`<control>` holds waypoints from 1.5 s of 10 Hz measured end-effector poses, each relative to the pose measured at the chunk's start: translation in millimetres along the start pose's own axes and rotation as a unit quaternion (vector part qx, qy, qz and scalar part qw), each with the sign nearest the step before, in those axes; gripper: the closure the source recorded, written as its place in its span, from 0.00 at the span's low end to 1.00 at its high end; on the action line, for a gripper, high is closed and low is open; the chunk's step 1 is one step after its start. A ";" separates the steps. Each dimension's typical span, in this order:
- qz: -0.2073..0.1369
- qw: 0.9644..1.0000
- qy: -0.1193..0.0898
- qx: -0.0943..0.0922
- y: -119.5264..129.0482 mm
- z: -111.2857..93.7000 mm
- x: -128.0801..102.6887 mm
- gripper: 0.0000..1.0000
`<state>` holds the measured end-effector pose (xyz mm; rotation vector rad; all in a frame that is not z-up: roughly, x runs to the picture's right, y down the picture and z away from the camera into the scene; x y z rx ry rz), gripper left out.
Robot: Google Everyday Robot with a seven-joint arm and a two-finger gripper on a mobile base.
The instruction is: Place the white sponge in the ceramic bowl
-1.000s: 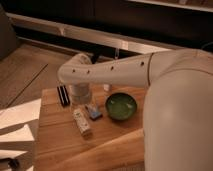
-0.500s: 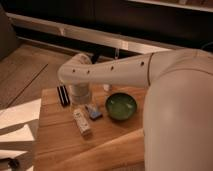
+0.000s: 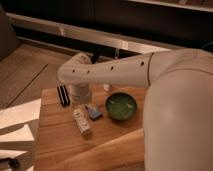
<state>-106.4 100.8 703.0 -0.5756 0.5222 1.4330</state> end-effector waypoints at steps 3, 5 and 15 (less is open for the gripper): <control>-0.033 0.994 -0.084 0.058 -18.9 -35.4 -48.5 0.35; -0.077 0.979 -0.165 0.097 -22.1 -82.0 -97.7 0.35; -0.033 0.986 -0.153 0.059 -51.6 -48.9 -135.9 0.35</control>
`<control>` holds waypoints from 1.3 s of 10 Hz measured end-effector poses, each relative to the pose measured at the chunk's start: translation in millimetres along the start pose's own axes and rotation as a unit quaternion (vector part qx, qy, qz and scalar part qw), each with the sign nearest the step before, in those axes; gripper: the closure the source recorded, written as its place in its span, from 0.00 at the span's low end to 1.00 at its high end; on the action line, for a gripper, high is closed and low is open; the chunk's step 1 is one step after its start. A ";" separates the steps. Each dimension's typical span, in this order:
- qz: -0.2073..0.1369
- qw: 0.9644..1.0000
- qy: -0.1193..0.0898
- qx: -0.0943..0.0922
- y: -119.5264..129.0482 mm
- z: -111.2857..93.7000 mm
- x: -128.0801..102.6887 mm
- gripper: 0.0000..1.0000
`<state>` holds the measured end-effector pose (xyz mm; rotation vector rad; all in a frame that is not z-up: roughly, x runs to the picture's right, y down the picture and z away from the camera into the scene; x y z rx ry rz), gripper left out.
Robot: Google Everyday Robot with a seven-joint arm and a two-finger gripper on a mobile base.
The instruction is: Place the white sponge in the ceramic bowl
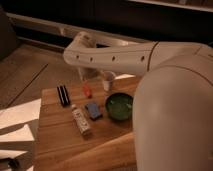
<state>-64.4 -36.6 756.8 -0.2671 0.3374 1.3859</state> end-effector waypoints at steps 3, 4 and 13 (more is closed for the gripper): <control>-0.027 0.999 0.036 -0.026 22.1 31.4 10.7 0.35; -0.044 0.997 0.055 -0.036 33.5 44.3 20.8 0.35; -0.052 0.988 0.144 -0.020 17.3 81.4 63.2 0.35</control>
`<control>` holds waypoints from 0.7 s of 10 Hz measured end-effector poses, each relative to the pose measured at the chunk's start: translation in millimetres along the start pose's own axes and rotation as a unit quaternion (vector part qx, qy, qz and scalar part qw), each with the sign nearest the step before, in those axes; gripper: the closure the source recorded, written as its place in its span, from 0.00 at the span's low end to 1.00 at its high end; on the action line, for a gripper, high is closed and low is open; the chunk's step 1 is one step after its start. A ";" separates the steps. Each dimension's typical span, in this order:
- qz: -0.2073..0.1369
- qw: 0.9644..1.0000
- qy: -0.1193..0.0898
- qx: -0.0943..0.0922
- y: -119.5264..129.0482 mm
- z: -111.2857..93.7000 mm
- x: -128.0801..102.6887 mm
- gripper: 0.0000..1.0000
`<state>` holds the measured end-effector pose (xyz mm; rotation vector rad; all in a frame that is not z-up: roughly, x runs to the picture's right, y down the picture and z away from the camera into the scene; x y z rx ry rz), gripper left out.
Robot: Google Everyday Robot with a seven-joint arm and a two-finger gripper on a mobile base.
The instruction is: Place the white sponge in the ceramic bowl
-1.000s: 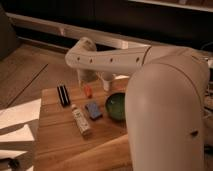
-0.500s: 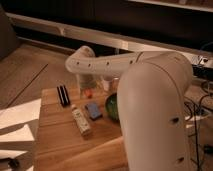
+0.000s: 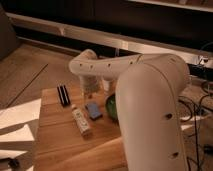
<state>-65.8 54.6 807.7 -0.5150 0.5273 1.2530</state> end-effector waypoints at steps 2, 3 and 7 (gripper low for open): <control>-0.011 1.000 -0.002 0.010 -1.7 -0.8 -1.3 0.35; -0.028 0.999 -0.001 0.020 2.1 5.6 -3.8 0.35; -0.097 0.994 -0.020 0.038 30.4 42.8 -32.3 0.35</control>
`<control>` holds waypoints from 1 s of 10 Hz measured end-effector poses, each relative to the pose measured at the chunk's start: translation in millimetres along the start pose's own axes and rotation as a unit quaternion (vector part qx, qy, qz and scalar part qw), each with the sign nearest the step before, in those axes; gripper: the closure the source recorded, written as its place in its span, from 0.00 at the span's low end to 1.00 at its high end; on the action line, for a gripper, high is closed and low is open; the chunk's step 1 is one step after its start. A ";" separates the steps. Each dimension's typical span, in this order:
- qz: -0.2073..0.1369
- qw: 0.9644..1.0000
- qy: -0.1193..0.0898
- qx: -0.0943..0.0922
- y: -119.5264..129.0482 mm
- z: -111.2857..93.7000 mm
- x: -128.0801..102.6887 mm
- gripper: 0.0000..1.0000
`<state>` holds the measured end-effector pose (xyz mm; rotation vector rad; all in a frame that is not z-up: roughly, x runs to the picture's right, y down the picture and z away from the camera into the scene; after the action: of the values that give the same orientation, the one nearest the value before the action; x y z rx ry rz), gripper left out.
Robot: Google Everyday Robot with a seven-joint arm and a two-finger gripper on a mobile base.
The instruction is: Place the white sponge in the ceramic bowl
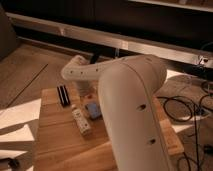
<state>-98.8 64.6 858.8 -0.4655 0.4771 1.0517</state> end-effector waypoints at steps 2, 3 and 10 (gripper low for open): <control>-0.014 1.000 -0.012 -0.006 3.9 13.3 -10.7 0.35; -0.019 1.000 -0.017 -0.012 4.7 19.5 -14.8 0.35; -0.030 0.997 0.004 -0.074 5.4 77.5 -1.6 0.35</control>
<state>-92.8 110.3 921.4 -0.6117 0.3928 1.0317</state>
